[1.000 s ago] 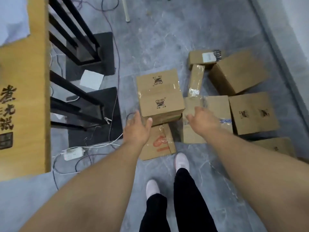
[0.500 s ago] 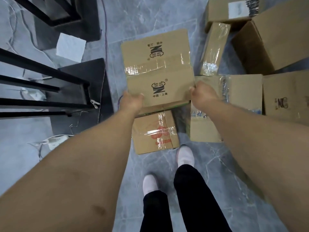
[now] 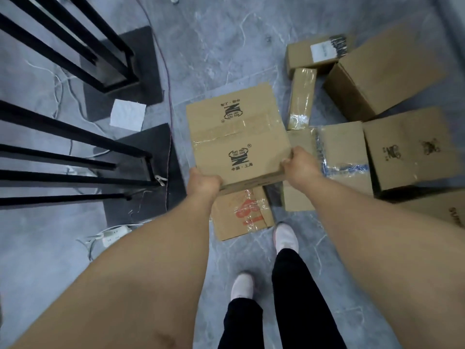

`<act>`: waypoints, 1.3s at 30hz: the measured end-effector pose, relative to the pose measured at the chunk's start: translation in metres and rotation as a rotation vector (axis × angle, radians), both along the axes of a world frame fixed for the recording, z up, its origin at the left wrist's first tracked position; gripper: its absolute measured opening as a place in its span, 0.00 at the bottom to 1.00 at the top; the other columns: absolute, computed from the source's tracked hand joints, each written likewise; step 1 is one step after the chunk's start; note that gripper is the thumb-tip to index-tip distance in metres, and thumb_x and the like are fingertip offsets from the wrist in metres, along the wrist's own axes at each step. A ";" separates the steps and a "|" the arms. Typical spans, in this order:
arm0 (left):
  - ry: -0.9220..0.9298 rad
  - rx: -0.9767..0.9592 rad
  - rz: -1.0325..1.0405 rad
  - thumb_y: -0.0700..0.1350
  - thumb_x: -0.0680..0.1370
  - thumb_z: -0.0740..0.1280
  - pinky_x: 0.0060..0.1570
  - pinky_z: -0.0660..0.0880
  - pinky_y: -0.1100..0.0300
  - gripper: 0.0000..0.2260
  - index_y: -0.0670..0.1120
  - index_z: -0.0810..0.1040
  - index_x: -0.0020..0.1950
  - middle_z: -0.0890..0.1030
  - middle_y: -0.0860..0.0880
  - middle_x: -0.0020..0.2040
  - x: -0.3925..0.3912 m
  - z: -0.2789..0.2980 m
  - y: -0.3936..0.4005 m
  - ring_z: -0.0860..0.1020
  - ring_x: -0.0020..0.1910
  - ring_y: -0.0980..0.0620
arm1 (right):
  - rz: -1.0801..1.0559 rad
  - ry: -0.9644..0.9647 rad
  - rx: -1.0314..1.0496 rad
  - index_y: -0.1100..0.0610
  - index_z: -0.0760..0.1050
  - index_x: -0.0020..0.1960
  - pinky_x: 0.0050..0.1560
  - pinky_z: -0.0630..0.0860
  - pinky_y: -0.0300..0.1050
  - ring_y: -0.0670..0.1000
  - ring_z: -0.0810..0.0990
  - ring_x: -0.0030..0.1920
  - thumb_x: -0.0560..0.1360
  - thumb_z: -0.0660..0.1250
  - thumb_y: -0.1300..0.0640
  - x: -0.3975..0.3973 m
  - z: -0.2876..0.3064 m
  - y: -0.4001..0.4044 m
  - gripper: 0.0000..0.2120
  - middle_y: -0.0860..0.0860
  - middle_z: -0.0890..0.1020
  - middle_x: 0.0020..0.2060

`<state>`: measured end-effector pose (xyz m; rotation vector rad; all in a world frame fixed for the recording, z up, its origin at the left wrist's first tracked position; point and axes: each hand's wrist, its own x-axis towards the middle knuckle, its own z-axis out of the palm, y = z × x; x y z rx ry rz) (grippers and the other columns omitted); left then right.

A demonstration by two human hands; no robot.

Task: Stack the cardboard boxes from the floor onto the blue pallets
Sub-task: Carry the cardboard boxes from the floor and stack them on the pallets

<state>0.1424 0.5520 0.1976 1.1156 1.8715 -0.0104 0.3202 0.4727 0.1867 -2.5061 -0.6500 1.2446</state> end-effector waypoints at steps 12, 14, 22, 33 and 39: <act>-0.195 0.074 -0.371 0.36 0.72 0.67 0.62 0.72 0.53 0.24 0.46 0.67 0.66 0.77 0.45 0.59 -0.006 0.163 -0.094 0.75 0.59 0.44 | -0.439 -0.151 0.102 0.58 0.68 0.49 0.53 0.71 0.48 0.61 0.75 0.57 0.78 0.57 0.60 -0.053 0.172 -0.155 0.03 0.60 0.75 0.50; -0.199 0.087 -0.461 0.36 0.72 0.68 0.60 0.73 0.51 0.22 0.45 0.69 0.65 0.77 0.44 0.58 -0.007 0.181 -0.115 0.75 0.58 0.43 | -0.536 -0.157 0.124 0.59 0.68 0.48 0.54 0.71 0.50 0.61 0.76 0.56 0.78 0.57 0.60 -0.064 0.190 -0.185 0.03 0.60 0.77 0.51; -0.220 0.049 -0.764 0.38 0.72 0.67 0.56 0.73 0.55 0.19 0.42 0.69 0.62 0.77 0.44 0.55 0.001 0.221 -0.214 0.75 0.55 0.43 | -0.847 -0.281 0.065 0.60 0.70 0.58 0.45 0.66 0.45 0.61 0.75 0.57 0.77 0.59 0.58 -0.103 0.237 -0.312 0.12 0.62 0.77 0.56; -0.399 0.016 -1.182 0.36 0.72 0.65 0.60 0.73 0.49 0.23 0.47 0.69 0.67 0.78 0.43 0.58 -0.025 0.264 -0.390 0.75 0.57 0.42 | -1.278 -0.366 0.125 0.61 0.69 0.59 0.40 0.64 0.44 0.58 0.75 0.50 0.77 0.58 0.60 -0.214 0.275 -0.509 0.11 0.60 0.78 0.55; -0.434 0.046 -1.480 0.36 0.73 0.64 0.58 0.73 0.52 0.16 0.45 0.71 0.61 0.77 0.42 0.57 -0.092 0.290 -0.515 0.75 0.56 0.41 | -1.500 -0.445 0.081 0.61 0.70 0.58 0.44 0.65 0.45 0.61 0.75 0.54 0.77 0.58 0.58 -0.333 0.299 -0.627 0.12 0.61 0.78 0.55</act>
